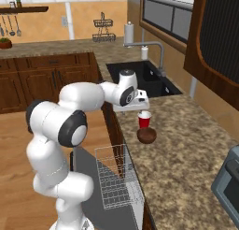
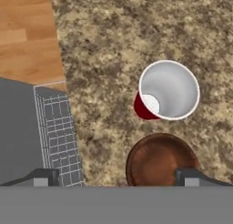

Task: Pick up the cup and bowl from the counter, place them in the dishwasher, and close the dishwasher door.

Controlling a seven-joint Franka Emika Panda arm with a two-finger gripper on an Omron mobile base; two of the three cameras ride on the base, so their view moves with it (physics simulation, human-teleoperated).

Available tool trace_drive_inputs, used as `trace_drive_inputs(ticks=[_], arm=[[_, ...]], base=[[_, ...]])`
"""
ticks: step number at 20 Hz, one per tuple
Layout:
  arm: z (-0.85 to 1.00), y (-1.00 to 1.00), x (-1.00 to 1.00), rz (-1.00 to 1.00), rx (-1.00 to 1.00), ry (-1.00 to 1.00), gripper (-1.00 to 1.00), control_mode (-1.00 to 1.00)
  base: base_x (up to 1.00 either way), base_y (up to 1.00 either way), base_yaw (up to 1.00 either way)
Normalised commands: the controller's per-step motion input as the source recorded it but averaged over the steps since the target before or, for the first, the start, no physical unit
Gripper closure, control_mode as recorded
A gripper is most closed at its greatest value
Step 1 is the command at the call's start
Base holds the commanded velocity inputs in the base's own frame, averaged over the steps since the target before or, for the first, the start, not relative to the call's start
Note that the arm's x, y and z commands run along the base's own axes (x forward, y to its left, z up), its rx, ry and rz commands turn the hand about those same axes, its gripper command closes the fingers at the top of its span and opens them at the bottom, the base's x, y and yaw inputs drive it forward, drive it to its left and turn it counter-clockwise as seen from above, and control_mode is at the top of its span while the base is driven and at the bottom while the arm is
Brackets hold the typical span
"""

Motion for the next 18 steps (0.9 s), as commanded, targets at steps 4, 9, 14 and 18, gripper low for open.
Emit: trace_drive_inputs(ticks=[4, 9, 14, 18], arm=[[-0.25, -0.13, 0.63, 0.00, 0.00, 0.01, -1.00, -1.00], [-0.25, -0.25, 0.56, 0.00, 0.00, 0.00, -1.00, -1.00], [-0.22, -0.24, 0.44, 0.00, 0.00, 0.01, -1.00, -1.00], [-0.24, -0.14, 0.34, 0.00, 0.00, 0.02, -1.00, -1.00]], base=[[0.00, 0.00, 0.00], [0.00, 0.00, 0.00], [0.00, 0.00, 0.00], [0.00, 0.00, 0.00]])
